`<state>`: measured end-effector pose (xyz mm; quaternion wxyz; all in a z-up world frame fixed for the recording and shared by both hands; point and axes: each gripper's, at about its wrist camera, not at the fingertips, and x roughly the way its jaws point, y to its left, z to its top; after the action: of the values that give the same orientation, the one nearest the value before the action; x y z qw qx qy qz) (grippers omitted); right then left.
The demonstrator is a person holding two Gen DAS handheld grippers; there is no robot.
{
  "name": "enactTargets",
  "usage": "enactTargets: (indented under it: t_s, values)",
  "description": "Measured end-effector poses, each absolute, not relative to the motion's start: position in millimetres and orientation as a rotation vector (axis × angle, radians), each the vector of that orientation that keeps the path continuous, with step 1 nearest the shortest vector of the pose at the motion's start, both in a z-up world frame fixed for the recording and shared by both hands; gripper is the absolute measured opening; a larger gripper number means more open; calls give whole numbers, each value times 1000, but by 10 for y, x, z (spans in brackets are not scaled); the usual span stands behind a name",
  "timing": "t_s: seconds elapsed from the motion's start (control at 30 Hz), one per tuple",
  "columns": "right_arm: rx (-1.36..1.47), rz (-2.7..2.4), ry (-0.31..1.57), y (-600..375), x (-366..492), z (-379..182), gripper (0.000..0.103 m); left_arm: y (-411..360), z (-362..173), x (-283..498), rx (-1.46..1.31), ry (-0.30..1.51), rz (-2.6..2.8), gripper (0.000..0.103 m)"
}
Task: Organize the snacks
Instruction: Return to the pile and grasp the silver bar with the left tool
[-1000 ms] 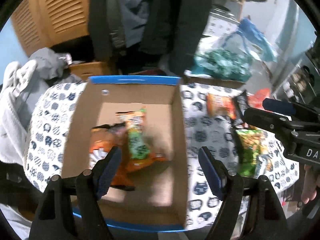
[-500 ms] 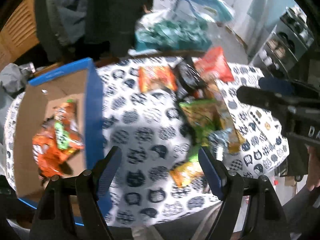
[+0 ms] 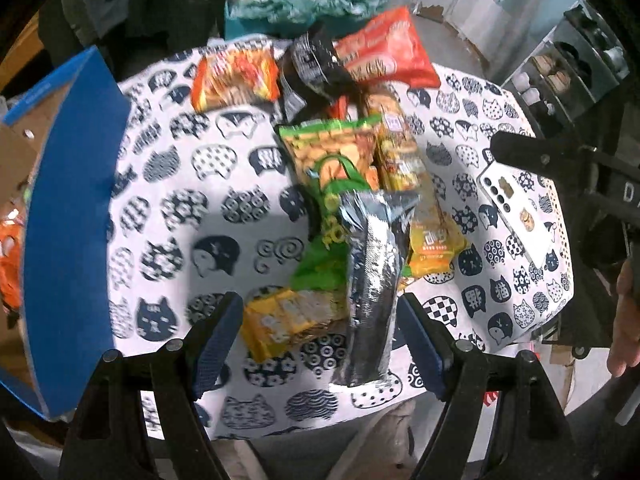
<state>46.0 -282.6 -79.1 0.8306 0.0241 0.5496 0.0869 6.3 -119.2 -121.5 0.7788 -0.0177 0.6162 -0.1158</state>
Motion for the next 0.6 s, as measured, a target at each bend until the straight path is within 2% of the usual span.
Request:
enactTargets:
  t_s: [0.27,0.37,0.4,0.47,0.5,0.53,0.6]
  values:
    - [87,160,1192,-2964,473,-993,70,-1328,-1457,52,-28,1347,-255,80]
    - [91,161,1200,-2961,477,-1037,70,-1352,-1511,49,-21,1347,-277,68]
    - [92,164,1201,-2957,479,-1052,70,-1358,-1534,51,-22,1352,-284,60]
    - [88,165,1205,-2936,485,-1080,70,-1373,-1548,42,-9,1340,-288,52]
    - [86,167,1207,-2923,491,-1098,70,-1384,-1542,37,0,1330,-299,39]
    - [84,167,1209,-2909,496,-1119,70,-1392,-1544,36,5,1330,-314,32]
    - [80,168,1215,-2885,511,-1158,70,-1386,-1538,37,2,1329,-329,29]
